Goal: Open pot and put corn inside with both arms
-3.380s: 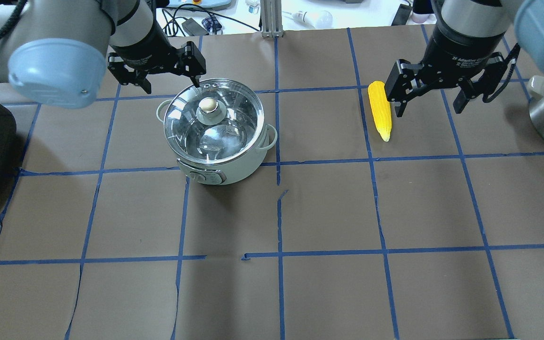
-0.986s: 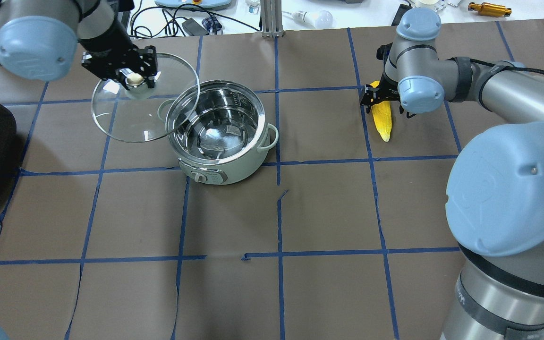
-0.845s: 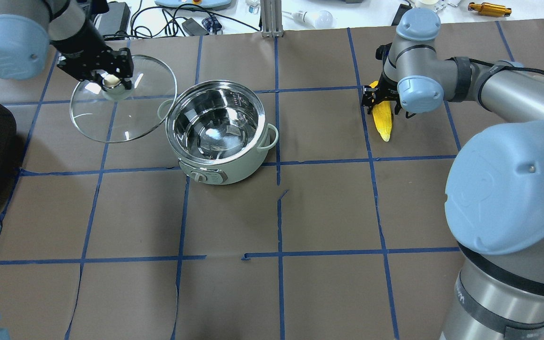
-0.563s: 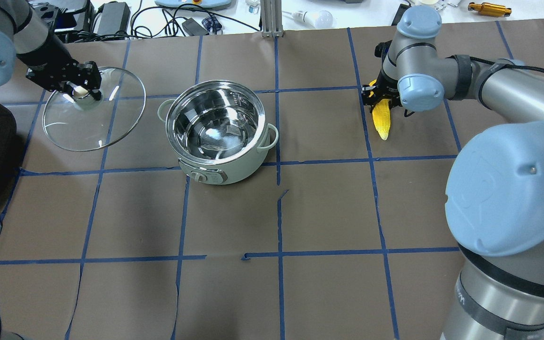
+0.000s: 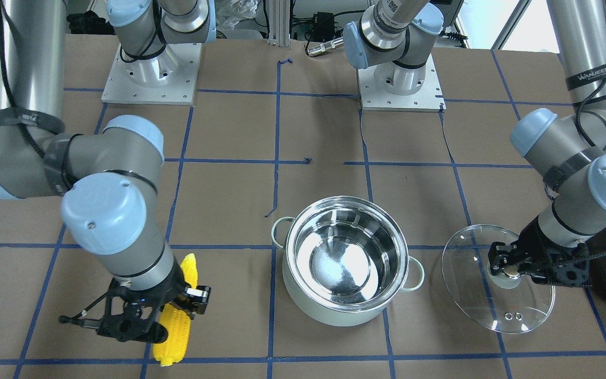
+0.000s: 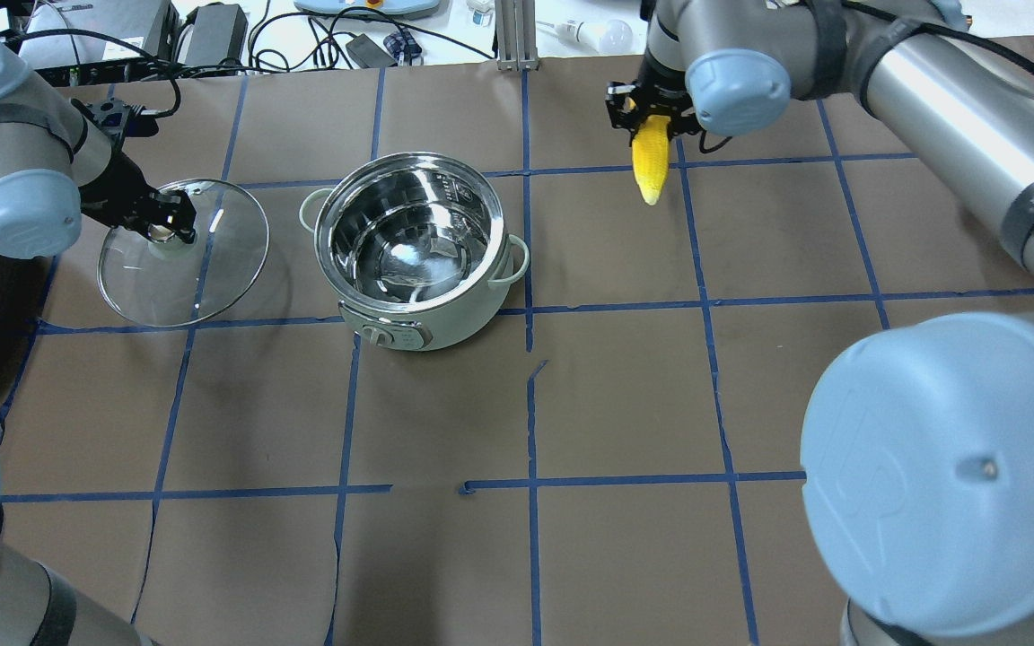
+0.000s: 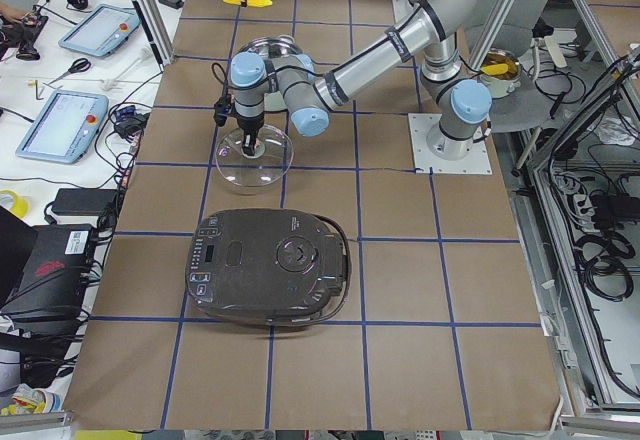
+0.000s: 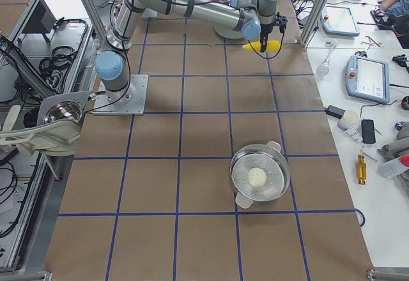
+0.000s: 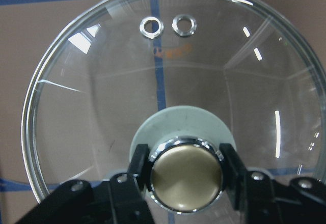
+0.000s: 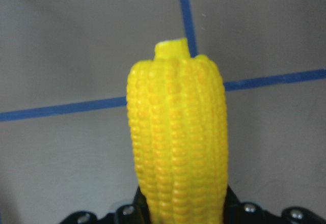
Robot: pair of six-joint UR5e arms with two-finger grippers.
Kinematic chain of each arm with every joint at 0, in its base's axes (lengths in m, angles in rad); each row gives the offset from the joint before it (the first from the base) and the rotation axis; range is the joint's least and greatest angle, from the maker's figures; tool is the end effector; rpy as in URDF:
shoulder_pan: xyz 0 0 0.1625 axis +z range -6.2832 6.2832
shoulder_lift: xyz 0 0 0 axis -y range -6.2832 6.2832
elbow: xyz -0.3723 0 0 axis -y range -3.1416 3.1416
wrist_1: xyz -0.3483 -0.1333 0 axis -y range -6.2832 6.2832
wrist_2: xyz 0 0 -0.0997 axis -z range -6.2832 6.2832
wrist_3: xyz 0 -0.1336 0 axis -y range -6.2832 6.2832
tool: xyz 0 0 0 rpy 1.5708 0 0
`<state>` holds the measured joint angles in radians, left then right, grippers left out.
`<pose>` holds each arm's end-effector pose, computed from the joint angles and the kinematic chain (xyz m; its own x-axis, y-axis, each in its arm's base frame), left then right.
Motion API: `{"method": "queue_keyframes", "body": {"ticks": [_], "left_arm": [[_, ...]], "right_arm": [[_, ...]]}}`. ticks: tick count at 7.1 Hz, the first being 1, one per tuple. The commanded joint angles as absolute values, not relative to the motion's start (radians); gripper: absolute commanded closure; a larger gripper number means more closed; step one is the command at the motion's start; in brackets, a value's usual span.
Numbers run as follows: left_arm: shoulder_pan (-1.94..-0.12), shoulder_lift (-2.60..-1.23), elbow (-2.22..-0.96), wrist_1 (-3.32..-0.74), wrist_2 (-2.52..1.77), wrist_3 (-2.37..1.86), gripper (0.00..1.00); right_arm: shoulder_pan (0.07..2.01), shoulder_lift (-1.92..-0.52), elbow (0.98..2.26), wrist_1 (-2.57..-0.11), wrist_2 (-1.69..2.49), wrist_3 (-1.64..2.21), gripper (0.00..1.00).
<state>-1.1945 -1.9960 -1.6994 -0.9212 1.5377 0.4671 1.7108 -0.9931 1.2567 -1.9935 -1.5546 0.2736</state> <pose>0.0784 -0.5731 0.1951 -0.9957 0.0916 -0.0137 0.0925 0.9907 -0.1002 0.2261 -0.6338 0.2675 -0.9901 0.1274 -0.0582 0.1348 0.9797 -0.1482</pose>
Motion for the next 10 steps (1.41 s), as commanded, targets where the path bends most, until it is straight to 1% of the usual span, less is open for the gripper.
{"method": "queue_keyframes", "body": {"ticks": [1, 2, 3, 4, 5, 6, 7, 9, 10], "left_arm": [[-1.183, -2.031, -1.715, -0.902, 1.545, 0.503, 0.81], [-1.180, -2.043, -1.715, -0.903, 1.545, 0.505, 0.75], [-1.180, -2.049, -1.713, -0.902, 1.545, 0.508, 0.37], [-1.180, -2.048, -1.712, -0.900, 1.545, 0.502, 0.08], [-1.180, -2.042, -1.709, -0.902, 1.548, 0.503, 0.00], [-1.180, -2.024, -1.703, -0.908, 1.552, 0.502, 0.00], [-1.184, -2.001, -1.698, -0.916, 1.552, 0.500, 0.00], [-1.199, -1.944, -1.692, -0.961, 1.552, 0.489, 0.00], [-1.203, -1.901, -1.674, -1.030, 1.549, 0.468, 0.00]], "right_arm": [[1.860, -0.983, 1.100, -1.863, -1.580, 0.445, 1.00], [1.920, -0.974, 1.098, -1.864, -1.580, 0.504, 1.00], [1.981, -0.950, 1.097, -1.871, -1.580, 0.625, 1.00], [2.030, -0.905, 1.085, -1.873, -1.582, 0.685, 1.00], [2.051, -0.872, 1.059, -1.885, -1.582, 0.727, 1.00], [2.060, -0.862, 1.042, -1.891, -1.580, 0.741, 1.00], [2.091, -0.861, 1.045, -1.891, -1.580, 0.747, 0.85], [2.097, -0.854, 1.054, -1.893, -1.580, 0.752, 0.00], [2.097, -0.856, 1.061, -1.893, -1.580, 0.746, 0.00]]}}
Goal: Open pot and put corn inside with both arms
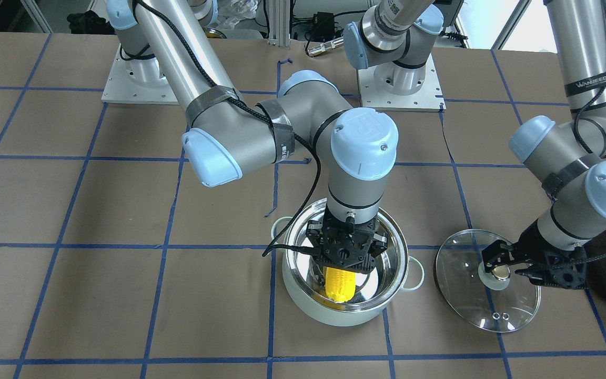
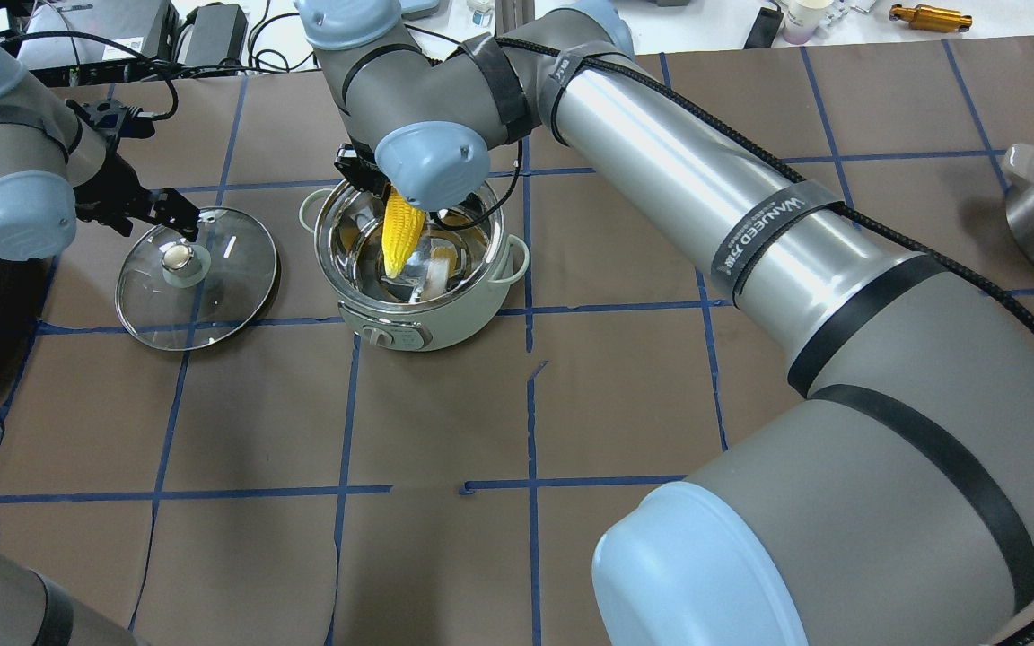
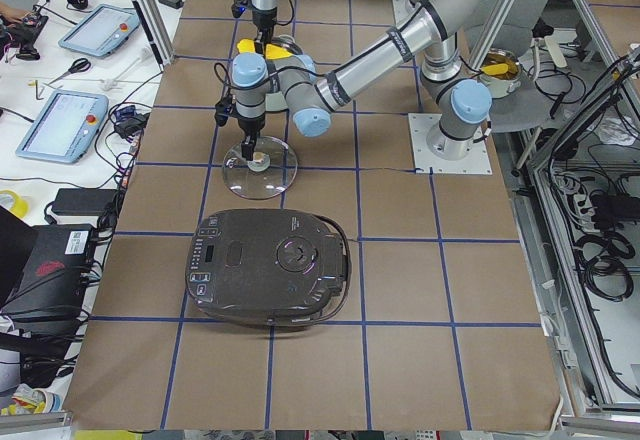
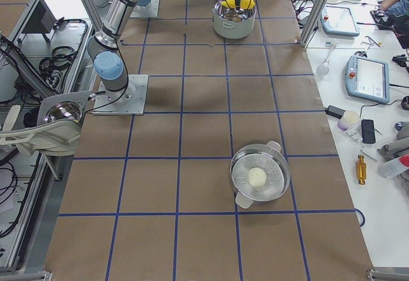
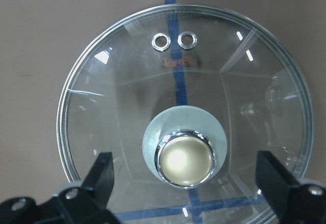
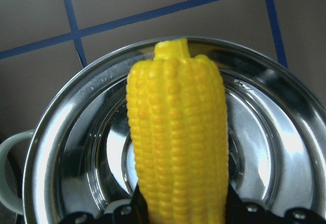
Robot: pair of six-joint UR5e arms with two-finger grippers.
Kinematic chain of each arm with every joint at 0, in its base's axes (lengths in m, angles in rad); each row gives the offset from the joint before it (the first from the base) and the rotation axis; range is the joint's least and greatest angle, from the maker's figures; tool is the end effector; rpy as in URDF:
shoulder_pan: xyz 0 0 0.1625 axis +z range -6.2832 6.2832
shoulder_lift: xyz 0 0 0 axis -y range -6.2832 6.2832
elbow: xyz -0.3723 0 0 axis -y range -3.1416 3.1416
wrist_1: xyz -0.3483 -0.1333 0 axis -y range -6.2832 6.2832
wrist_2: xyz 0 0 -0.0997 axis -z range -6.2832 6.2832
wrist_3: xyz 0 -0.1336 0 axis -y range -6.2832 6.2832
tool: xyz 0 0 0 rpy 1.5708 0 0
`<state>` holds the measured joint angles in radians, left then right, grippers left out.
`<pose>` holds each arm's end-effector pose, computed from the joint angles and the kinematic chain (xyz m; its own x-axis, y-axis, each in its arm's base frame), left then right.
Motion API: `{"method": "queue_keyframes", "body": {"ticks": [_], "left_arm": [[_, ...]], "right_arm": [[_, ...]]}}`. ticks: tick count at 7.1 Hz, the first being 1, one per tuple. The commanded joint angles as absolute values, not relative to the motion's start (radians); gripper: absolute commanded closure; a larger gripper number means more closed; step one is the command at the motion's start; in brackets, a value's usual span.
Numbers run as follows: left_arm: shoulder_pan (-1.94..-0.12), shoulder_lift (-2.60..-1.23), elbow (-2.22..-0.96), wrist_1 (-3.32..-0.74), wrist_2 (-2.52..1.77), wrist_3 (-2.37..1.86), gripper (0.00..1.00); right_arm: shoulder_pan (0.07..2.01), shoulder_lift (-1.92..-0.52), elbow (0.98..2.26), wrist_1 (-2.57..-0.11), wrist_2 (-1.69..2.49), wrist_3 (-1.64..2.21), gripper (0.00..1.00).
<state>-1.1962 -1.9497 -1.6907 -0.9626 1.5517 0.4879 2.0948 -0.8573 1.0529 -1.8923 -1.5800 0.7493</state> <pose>0.0775 -0.5683 0.2199 -0.9931 0.1122 -0.0344 0.1153 0.9877 -0.1053 0.4651 -0.5409 0.2563 -0.9724 0.2195 -0.0788 0.2267 0.9690 -0.0982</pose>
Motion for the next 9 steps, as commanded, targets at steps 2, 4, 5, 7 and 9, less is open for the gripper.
{"method": "queue_keyframes", "body": {"ticks": [2, 4, 5, 7, 9], "left_arm": [[-1.209, -1.786, -1.643, -1.206, 1.549, 0.421, 0.00], [-1.244, -1.673, -1.586, -1.393, 1.548, 0.352, 0.00], [-1.293, -1.619, -1.579, -1.464, 1.539, 0.263, 0.00], [-1.427, -1.568, -1.591, -1.474, 1.549, 0.096, 0.00], [-1.537, -1.530, -1.586, -1.503, 1.548, -0.004, 0.00]], "right_arm": [[2.097, -0.870, 1.063, -1.891, -1.582, 0.741, 0.00], [2.048, -0.943, 1.097, -1.856, -1.629, 0.597, 0.00], [1.980, -0.992, 1.127, -1.841, -1.617, 0.536, 0.00], [1.857, -1.160, 1.269, -1.826, -1.577, 0.419, 0.00], [1.708, -1.332, 1.427, -1.745, -1.569, 0.277, 0.00]]}}
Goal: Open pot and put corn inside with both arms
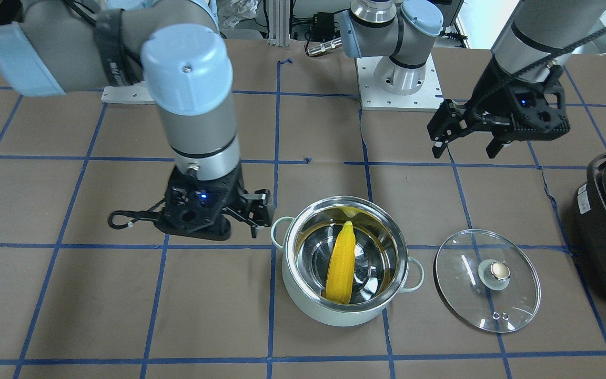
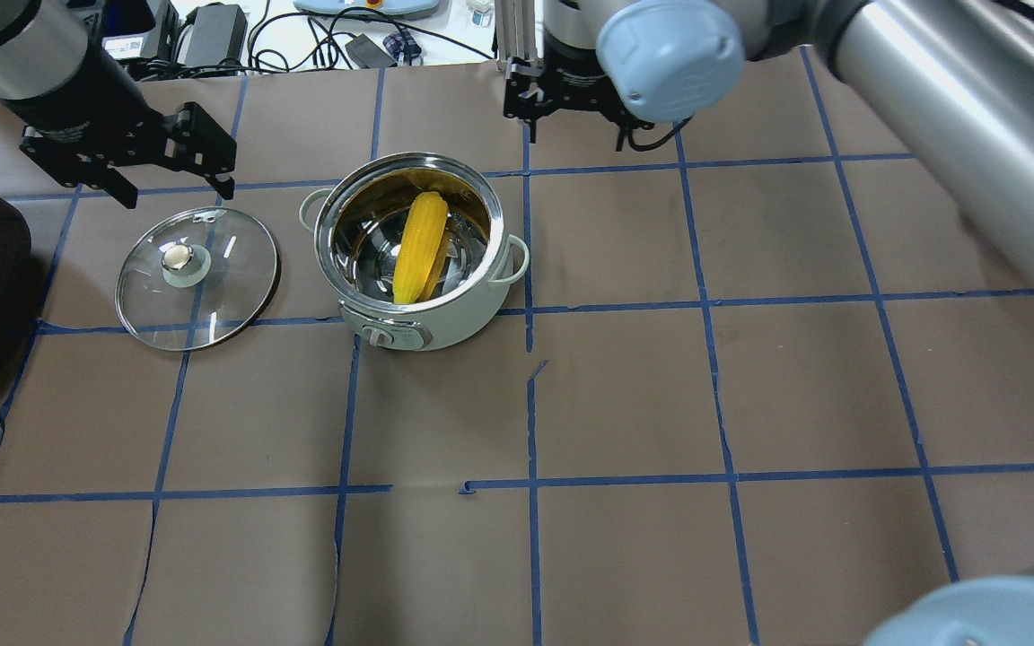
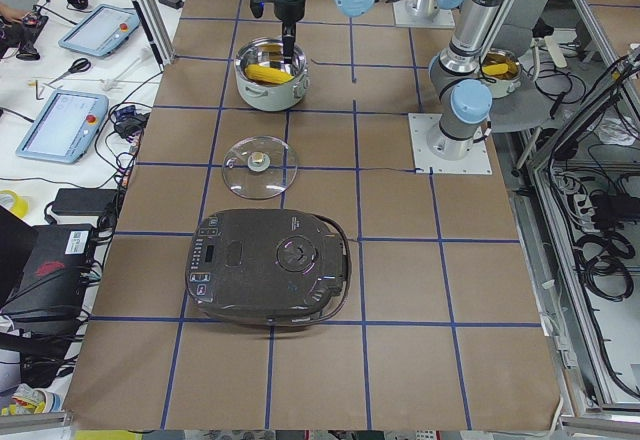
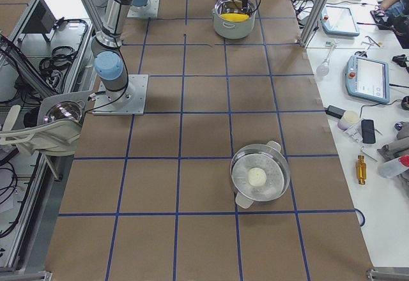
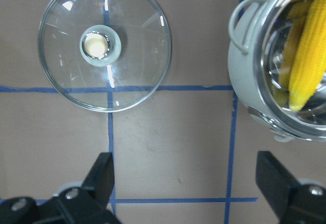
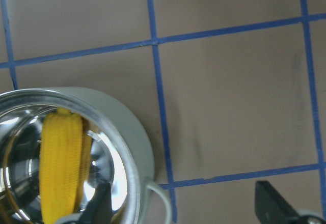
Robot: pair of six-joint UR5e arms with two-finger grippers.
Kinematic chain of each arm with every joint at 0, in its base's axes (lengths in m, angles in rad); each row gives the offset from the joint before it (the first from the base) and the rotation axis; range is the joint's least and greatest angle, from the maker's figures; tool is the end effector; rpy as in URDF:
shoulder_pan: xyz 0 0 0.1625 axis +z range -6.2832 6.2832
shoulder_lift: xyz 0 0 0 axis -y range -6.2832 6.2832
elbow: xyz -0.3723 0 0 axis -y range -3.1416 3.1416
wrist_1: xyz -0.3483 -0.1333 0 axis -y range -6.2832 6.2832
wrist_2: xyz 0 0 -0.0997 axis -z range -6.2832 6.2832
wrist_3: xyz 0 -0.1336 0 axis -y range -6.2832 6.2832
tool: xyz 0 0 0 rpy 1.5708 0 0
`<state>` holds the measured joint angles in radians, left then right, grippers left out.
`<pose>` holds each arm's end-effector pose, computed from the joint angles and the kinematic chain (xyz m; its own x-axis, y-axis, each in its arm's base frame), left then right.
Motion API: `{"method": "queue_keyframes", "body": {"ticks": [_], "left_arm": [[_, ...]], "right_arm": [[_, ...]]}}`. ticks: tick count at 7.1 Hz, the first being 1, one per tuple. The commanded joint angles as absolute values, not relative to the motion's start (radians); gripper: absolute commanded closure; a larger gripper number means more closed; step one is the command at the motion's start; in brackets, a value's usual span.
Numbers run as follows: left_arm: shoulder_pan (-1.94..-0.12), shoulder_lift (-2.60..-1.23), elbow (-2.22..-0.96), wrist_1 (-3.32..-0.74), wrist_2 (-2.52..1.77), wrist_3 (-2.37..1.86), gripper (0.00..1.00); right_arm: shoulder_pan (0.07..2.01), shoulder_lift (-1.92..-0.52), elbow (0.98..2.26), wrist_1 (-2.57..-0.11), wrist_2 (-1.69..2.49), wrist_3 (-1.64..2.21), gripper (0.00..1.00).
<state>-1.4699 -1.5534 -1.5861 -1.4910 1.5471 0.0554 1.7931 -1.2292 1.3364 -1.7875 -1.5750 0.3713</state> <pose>-0.0902 -0.4636 0.4105 -0.9989 -0.0437 0.0190 -0.0451 0.9955 -0.0830 0.2584 -0.5411 0.3541 -0.9885 0.1467 -0.0358 0.1497 0.9833 -0.1034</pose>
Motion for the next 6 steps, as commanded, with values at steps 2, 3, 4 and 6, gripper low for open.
{"method": "queue_keyframes", "body": {"ticks": [2, 3, 4, 6], "left_arm": [[-1.571, -1.506, -1.591, -1.508, 1.551, -0.025, 0.00], [-1.562, -1.512, -1.594, -1.506, 1.555, -0.017, 0.00], [-1.562, -1.516, -1.591, -1.496, 1.554, -0.020, 0.00], [-1.565, -1.523, -1.588, -1.491, 1.554, -0.028, 0.00]], "right_arm": [[1.569, -1.431, 1.457, -1.555, -1.583, 0.062, 0.00], [1.505, -1.472, 1.460, -1.493, -1.574, 0.045, 0.00], [1.485, -1.495, 1.462, -1.488, -1.583, 0.031, 0.00], [1.491, -1.528, 1.471, -1.486, -1.582, 0.011, 0.00]]}}
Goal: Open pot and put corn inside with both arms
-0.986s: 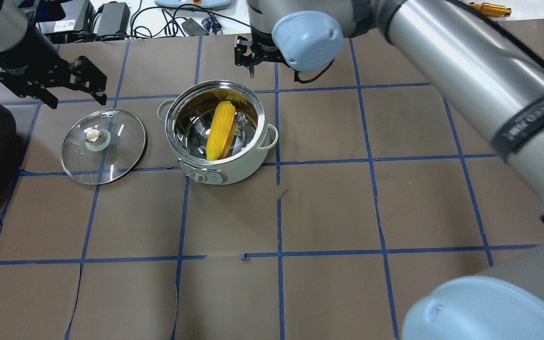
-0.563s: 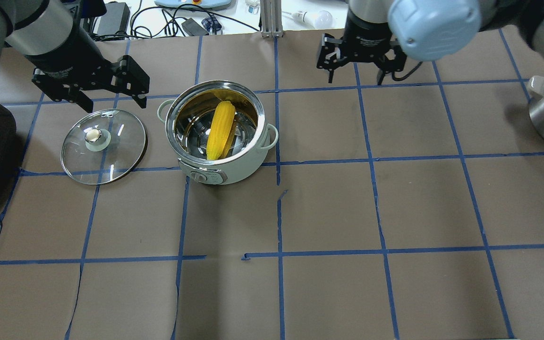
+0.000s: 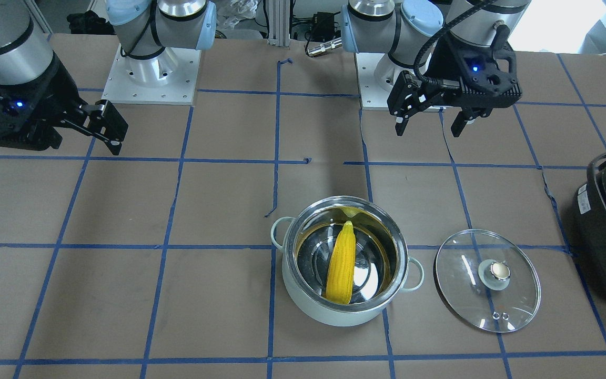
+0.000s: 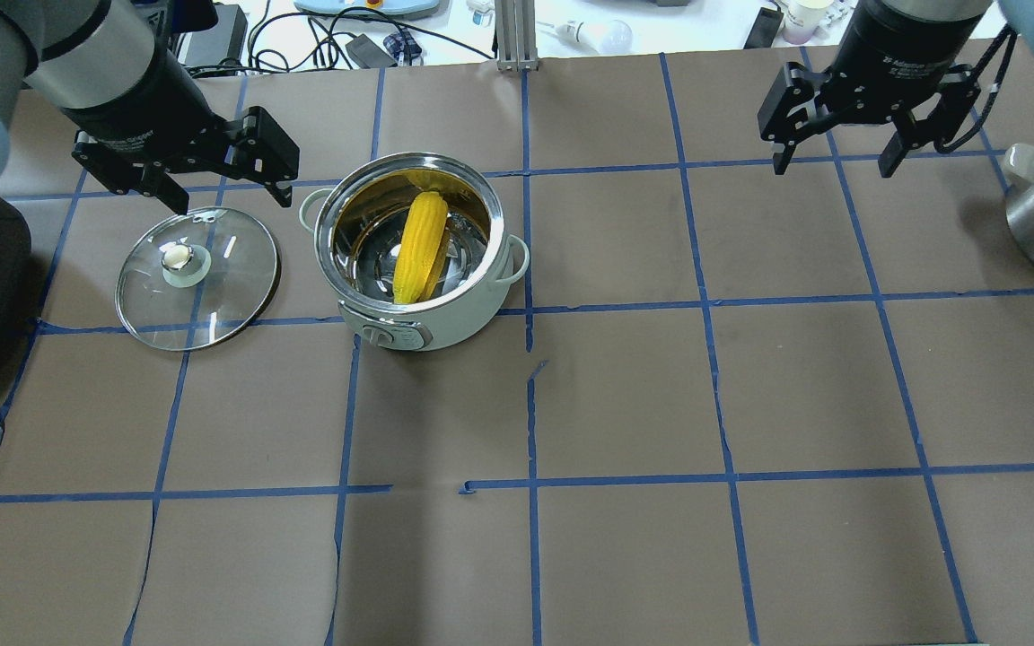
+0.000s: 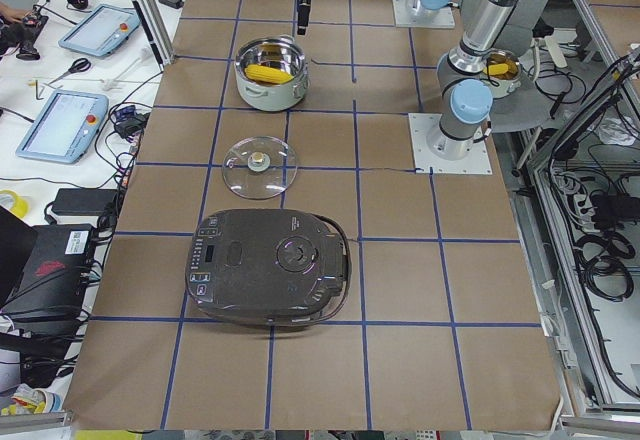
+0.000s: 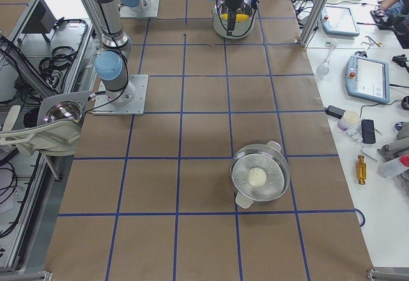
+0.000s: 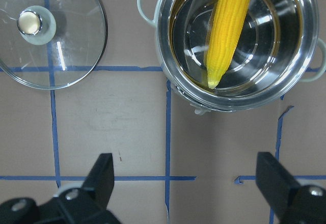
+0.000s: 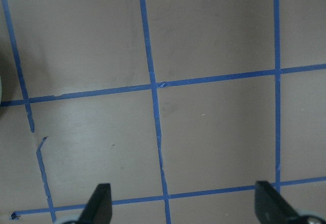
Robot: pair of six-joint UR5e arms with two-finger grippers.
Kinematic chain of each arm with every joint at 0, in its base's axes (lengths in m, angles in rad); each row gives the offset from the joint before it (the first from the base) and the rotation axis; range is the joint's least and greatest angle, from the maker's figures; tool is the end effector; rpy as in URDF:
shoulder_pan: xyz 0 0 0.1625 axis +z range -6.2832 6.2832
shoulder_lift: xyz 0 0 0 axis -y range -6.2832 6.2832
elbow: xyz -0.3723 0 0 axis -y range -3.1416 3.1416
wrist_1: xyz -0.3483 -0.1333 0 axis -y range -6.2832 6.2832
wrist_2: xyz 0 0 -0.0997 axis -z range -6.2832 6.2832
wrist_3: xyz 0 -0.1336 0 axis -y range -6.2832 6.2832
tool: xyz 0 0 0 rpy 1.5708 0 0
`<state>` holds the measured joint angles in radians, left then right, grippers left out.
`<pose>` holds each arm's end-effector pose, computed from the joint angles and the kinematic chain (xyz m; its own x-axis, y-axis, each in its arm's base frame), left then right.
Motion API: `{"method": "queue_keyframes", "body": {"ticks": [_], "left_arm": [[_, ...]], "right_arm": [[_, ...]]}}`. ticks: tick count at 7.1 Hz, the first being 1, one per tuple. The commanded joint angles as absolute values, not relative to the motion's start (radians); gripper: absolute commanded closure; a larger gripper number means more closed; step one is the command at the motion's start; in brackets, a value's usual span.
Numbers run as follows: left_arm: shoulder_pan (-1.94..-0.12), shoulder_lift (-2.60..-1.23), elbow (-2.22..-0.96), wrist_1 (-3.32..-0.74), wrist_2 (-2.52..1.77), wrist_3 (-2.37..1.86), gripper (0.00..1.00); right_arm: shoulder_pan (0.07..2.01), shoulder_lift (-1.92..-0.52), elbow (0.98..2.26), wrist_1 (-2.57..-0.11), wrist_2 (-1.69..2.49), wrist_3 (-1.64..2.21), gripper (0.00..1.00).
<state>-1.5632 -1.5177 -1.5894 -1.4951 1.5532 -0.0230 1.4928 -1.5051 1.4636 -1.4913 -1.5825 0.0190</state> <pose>-0.1323 -0.4431 0.4245 -0.9994 -0.0285 0.0200 -0.0305 0.9935 -0.1095 0.0949 -0.4758 0.4112 -0.9953 0.0964 0.0124 0.0968 0.9946 0.0378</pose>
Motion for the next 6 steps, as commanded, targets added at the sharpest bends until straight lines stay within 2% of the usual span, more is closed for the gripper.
{"method": "queue_keyframes", "body": {"ticks": [1, 3, 6], "left_arm": [[-1.566, -1.514, -1.592, -1.491, 1.554, -0.028, 0.00], [-1.566, -1.514, -1.586, -1.488, 1.552, -0.029, 0.00], [-1.568, -1.513, -1.589, -1.471, 1.615, -0.031, 0.00]], "right_arm": [[1.491, -1.543, 1.482, -1.486, -1.577, 0.008, 0.00], [1.493, -1.574, 1.529, -1.489, -1.565, 0.008, 0.00], [1.493, -1.575, 1.526, -1.497, -1.566, 0.002, 0.00]]}}
